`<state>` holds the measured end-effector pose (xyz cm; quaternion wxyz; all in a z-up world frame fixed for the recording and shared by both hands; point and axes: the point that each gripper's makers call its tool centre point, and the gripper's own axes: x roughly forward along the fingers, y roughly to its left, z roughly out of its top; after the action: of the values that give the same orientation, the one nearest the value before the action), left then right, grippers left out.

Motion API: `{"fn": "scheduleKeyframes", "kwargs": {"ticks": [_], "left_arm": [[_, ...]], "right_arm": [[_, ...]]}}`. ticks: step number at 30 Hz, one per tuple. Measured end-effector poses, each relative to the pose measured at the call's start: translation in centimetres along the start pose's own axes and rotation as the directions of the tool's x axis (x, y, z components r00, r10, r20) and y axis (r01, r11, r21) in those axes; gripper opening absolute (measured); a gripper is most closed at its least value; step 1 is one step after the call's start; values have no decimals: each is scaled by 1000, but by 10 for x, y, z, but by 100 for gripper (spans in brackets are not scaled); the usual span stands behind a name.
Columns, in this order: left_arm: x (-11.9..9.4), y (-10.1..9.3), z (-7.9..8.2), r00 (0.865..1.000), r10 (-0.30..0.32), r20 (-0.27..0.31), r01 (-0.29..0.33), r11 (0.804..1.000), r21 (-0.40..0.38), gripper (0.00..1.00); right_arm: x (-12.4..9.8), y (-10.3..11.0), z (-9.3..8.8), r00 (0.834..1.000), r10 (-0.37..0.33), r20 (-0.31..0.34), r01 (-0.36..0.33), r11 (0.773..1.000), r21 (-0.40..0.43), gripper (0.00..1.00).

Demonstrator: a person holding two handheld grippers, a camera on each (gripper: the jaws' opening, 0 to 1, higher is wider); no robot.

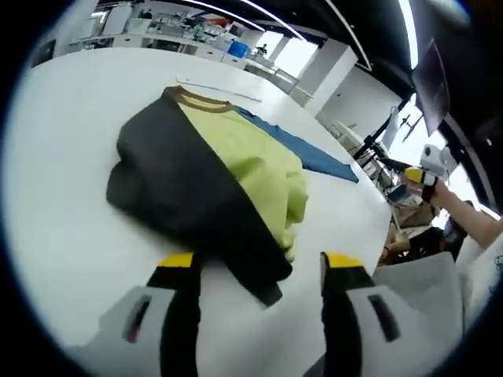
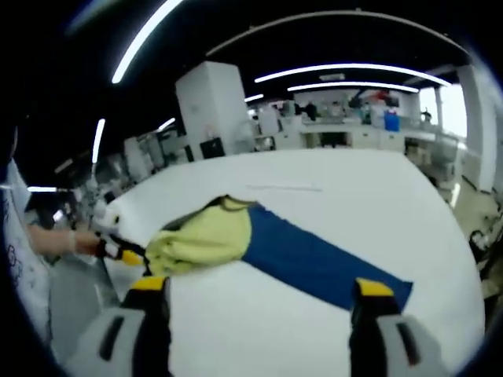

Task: Fold the garment on the visible template until the final outline fits inside the template.

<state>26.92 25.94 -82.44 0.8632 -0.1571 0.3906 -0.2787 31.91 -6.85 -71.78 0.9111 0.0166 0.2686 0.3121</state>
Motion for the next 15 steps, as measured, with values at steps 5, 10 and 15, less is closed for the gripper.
{"fn": "scheduleKeyframes", "kwargs": {"ticks": [5, 10, 15], "left_arm": [[5, 12, -2, 1000, 6, 24, -4, 998, -60, 27], [4, 18, -4, 999, -3, 44, 8, 993, -118, 16], [0, 14, -6, 998, -18, 59, 26, 990, -139, 1]], "right_arm": [[-3, 1, -1, 1000, -9, 20, 8, 1000, 30, 94], [-4, 1, -2, 1000, -20, 22, 19, 1000, 25, 93], [-4, 5, 4, 999, -25, 44, 23, 999, 41, 91]]}}
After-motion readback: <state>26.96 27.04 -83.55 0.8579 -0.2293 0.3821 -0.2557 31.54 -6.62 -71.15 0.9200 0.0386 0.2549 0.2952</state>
